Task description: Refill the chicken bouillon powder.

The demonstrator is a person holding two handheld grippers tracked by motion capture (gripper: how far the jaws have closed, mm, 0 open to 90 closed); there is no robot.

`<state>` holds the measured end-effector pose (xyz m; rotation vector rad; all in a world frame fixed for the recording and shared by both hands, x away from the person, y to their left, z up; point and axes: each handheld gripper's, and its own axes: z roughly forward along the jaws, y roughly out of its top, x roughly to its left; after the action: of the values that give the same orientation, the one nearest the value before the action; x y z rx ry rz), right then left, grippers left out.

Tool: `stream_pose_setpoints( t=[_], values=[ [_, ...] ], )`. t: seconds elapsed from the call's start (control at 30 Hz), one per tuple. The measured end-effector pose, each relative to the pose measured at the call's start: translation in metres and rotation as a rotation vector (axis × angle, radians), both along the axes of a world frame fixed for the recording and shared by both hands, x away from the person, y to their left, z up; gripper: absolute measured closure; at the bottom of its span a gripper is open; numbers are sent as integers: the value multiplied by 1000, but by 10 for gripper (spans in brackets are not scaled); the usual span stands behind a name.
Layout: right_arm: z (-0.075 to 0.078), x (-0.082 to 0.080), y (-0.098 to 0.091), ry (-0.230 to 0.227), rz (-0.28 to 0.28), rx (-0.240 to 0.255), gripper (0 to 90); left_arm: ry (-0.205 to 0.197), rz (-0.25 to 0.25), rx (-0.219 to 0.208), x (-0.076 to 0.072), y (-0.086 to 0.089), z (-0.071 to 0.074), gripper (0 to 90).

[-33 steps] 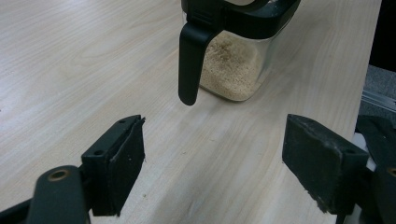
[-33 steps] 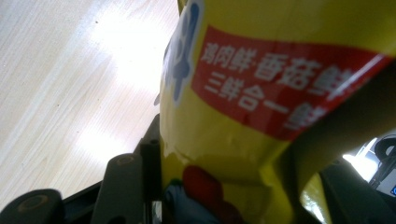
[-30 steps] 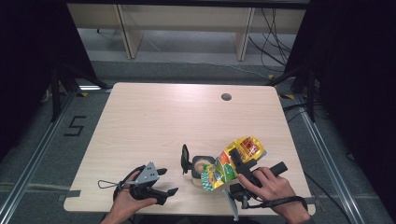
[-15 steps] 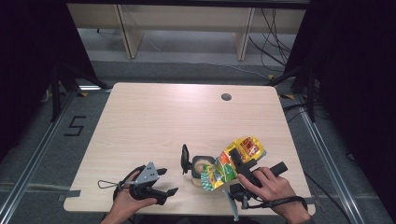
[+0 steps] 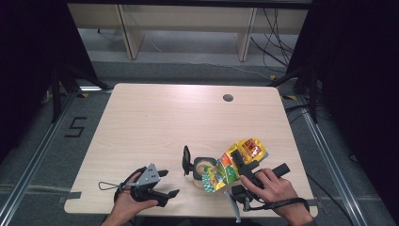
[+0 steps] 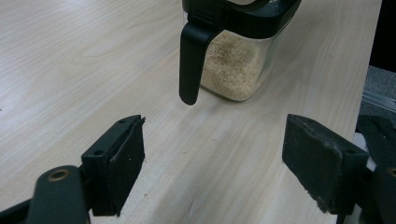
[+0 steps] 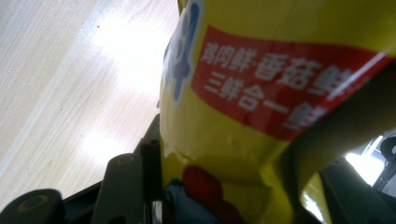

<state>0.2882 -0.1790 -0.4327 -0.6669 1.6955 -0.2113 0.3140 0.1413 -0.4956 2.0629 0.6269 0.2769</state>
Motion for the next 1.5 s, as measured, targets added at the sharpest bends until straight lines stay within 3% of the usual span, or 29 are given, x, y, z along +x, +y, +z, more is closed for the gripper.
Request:
stream_pose_setpoints(
  t=[0.17,0.2,0.27,0.33,0.37,0.4,0.43,0.47,0.53,0.57,0.6,0.67,0.73,0.8,0.83,0.9,0.97,1.0,1.13,1.2,1.27,1.33,1.37,1.47,1.5],
  values=[
    [0,0,0,-11,4,-5,503,-2,-3,23,1,1,1,206],
    [-2,-1,0,-12,-3,-1,503,14,12,15,0,1,0,207],
    [-1,0,1,5,-10,-31,503,10,11,17,0,1,0,207],
    [-2,0,0,-7,9,-8,503,8,12,15,0,1,0,207],
    [-2,0,0,-8,6,-11,503,5,5,-4,0,0,0,207],
    [-2,0,1,-5,1,-18,503,-2,0,6,0,0,0,207],
    [-4,0,-2,3,-17,19,503,13,10,17,0,1,0,207],
    [-2,1,0,9,-7,-8,503,15,13,15,0,1,0,207],
    [-2,1,-1,-6,-2,-5,503,8,8,-2,0,0,0,206],
    [-2,0,0,9,-9,-8,503,-3,-2,6,0,0,0,207],
    [-3,0,-1,1,-10,15,503,17,16,-12,-1,-1,-1,207],
    [-3,0,0,0,-9,16,503,-8,-8,28,1,2,1,206],
    [-3,0,0,0,-7,12,503,3,6,1,0,0,0,207],
    [-2,0,0,-6,5,-6,503,-4,-7,25,1,2,1,207],
    [-2,1,0,0,0,-13,503,15,15,15,0,1,0,206],
    [-3,1,-1,3,1,-2,503,7,9,0,0,0,0,206],
    [-4,0,-1,2,-13,18,503,-2,-5,25,1,2,1,207],
    [-3,0,-1,-1,-10,14,503,16,15,15,0,1,0,207],
    [-1,1,-1,1,-2,-5,503,0,3,12,0,1,0,207],
    [-1,1,-1,2,-4,2,503,12,11,17,0,1,0,207],
    [-2,1,-1,5,-5,-2,503,-8,-3,25,1,2,1,206],
    [-1,1,-1,6,-4,-2,503,-2,-5,25,1,2,1,207],
    [-2,1,-1,5,-4,2,503,12,17,14,0,1,0,207],
    [-1,1,-1,9,-5,3,503,-3,-4,24,1,2,1,207],
    [-1,1,-2,7,-4,3,503,14,12,15,0,1,0,207]
  ],
)
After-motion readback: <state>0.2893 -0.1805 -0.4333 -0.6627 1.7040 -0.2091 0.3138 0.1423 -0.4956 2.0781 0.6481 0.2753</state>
